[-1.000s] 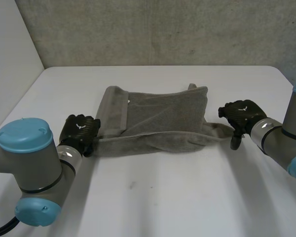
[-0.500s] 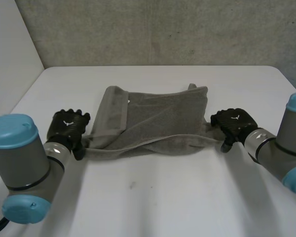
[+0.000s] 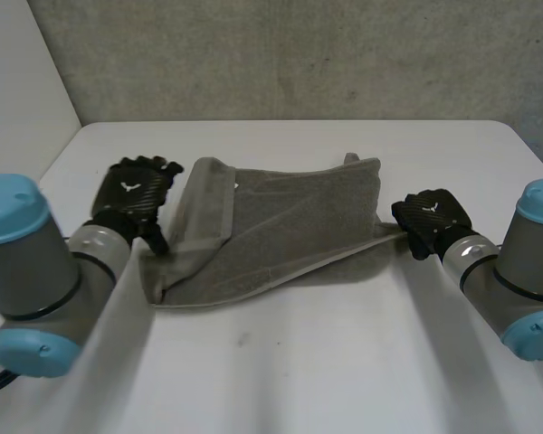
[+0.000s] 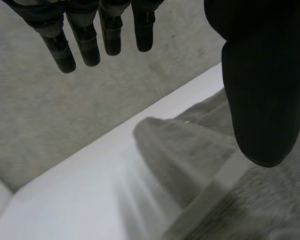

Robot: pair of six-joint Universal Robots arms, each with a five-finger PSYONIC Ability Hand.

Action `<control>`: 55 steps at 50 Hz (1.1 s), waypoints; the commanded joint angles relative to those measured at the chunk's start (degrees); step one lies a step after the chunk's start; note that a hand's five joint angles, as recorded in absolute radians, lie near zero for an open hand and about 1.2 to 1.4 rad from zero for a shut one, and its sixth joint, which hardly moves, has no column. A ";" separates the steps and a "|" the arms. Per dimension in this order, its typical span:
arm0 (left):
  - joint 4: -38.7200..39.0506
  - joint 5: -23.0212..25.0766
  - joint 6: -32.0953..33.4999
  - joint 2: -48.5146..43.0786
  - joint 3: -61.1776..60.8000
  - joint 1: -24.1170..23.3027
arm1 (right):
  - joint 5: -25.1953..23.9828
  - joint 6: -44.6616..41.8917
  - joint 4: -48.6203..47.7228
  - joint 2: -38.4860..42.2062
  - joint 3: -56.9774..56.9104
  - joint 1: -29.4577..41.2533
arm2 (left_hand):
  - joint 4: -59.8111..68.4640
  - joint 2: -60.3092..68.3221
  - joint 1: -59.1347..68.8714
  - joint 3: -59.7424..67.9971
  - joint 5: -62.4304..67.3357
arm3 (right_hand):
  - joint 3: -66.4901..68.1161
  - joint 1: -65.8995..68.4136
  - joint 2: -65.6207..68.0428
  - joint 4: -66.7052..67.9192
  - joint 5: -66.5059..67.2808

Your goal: Fold the towel.

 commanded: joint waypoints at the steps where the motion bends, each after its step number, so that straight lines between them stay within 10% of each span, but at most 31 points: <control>1: -1.68 0.04 -1.97 -8.43 7.75 -2.98 | -0.17 -0.31 0.07 -0.31 0.72 0.00 | 1.82 1.94 1.68 1.90 1.66 | 3.62 3.61 3.54 3.30 3.14; 17: -5.03 -1.99 -3.03 -23.13 19.63 -5.79 | 0.09 -3.56 0.15 -0.13 1.51 0.17 | 5.18 5.30 5.05 5.27 5.02 | 3.62 3.61 3.54 3.30 3.14; 24: -3.20 -23.64 1.27 -21.22 22.36 1.04 | 0.18 -3.47 0.15 -0.66 1.52 0.17 | 9.56 9.68 9.42 9.64 9.40 | 3.62 3.61 3.54 3.30 3.14; 28: 0.33 -27.91 3.21 -18.03 21.13 4.22 | 0.18 -3.56 0.15 -0.66 1.51 0.17 | 9.73 9.84 9.59 9.81 9.56 | 3.62 3.61 3.54 3.30 3.14; 45: 2.61 -1.22 4.62 2.07 -4.34 5.46 | 0.36 -2.86 2.52 -2.50 1.69 0.44 | 6.69 6.81 6.56 6.78 6.53 | 3.62 3.61 3.54 3.30 3.14; 55: 1.56 3.64 4.26 6.84 -13.15 4.58 | 0.36 -2.94 4.02 -3.03 1.69 0.35 | 12.59 12.70 12.45 12.67 12.42 | 3.62 3.61 3.54 3.30 3.14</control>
